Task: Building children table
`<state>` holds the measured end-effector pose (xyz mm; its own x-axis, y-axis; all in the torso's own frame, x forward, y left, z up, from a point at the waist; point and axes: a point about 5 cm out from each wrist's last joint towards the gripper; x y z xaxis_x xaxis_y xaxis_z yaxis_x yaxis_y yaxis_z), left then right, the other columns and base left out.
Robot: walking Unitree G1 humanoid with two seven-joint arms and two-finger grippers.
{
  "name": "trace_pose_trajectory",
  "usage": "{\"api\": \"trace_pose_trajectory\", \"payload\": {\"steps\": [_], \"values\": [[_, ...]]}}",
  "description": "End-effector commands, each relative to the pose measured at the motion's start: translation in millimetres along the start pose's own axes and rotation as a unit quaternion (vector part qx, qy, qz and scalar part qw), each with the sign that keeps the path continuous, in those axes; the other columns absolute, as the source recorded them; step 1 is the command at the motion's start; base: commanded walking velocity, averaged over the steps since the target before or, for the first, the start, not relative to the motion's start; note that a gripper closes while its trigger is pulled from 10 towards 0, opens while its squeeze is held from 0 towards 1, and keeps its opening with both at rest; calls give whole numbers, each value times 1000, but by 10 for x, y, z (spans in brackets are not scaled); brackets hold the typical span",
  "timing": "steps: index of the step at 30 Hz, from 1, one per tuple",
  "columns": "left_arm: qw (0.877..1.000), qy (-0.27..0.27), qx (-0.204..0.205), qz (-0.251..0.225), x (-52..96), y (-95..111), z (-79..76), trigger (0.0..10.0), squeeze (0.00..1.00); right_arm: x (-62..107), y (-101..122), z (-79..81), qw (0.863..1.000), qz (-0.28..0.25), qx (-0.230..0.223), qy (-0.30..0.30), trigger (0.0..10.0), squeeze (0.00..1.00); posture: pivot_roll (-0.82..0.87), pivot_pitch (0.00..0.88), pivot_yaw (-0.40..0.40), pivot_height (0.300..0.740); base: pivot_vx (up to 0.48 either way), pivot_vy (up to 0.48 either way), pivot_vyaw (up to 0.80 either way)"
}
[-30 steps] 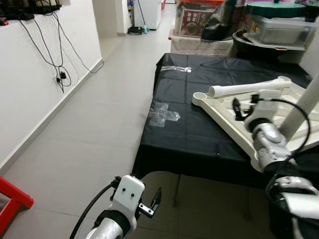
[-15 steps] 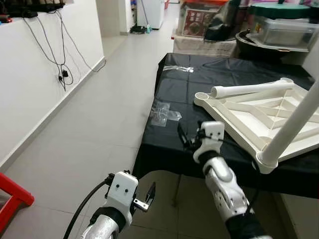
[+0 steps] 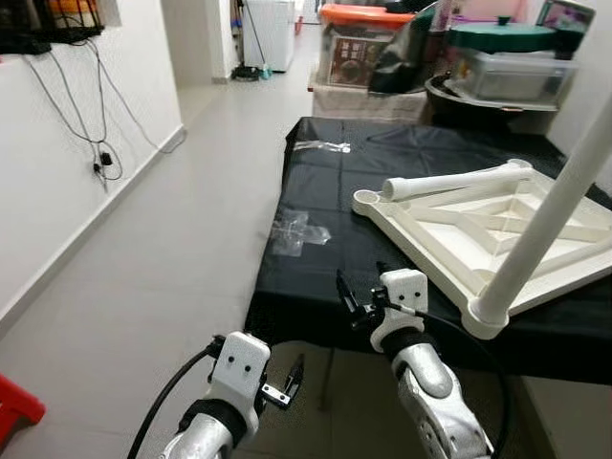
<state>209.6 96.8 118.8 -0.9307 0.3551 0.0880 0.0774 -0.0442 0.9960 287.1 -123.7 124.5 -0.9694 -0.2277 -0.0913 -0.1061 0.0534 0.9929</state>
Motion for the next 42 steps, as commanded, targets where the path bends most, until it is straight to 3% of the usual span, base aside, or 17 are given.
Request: {"api": "trace_pose_trajectory", "payload": {"steps": [1, 15, 22, 25, 28, 36, 42], "values": [[1000, 1, 0, 4, -6, -27, 17, 10000, 0, 0, 6, 14, 1000, 4, 0, 0, 10000, 0, 59, 39, -57, 740, 345, 0, 0], [1000, -1, 1, 0, -7, -29, 9, 10000, 0, -29, 52, -25, 1000, 9, 2, -8, 10000, 0, 60, 40, -61, 740, 346, 0, 0], [1000, -3, 8, 4, 1, -36, 1, 10000, 0, -108, 140, -58, 1000, 1, 0, 3, 10000, 0, 60, 41, -61, 740, 0, 0, 0], [1000, -2, 9, 4, 3, -36, -1, 10000, 0, -153, 173, -123, 1000, -1, 16, -5, 10000, 0, 61, 41, -63, 740, 0, 0, 0], [1000, -4, 10, 4, 11, -38, -12, 10000, 0, -247, 235, -336, 999, 0, 27, -31, 10000, 0, 61, 40, -65, 740, 0, 0, 0], [1000, -7, 13, 5, 24, -42, -28, 10000, 0, -356, 306, -716, 997, 14, 50, -65, 10000, 0, 59, 42, -64, 740, 0, 0, -531], [1000, -10, 15, 6, 42, -40, -46, 10000, 0, -461, 345, -701, 997, 28, 65, -27, 10000, 0, 63, 43, -65, 740, 0, 0, -788]]}}
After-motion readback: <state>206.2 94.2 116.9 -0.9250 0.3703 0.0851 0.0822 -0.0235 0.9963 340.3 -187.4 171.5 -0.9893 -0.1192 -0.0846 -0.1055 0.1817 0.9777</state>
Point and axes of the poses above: a point about 5 cm out from each wrist's last joint towards the gripper, its own x axis pointing back from the gripper into the wrist, its own y axis along the axis of the wrist's last joint, z = x × y, and after that the axes turned 3 degrees about x, right-handed
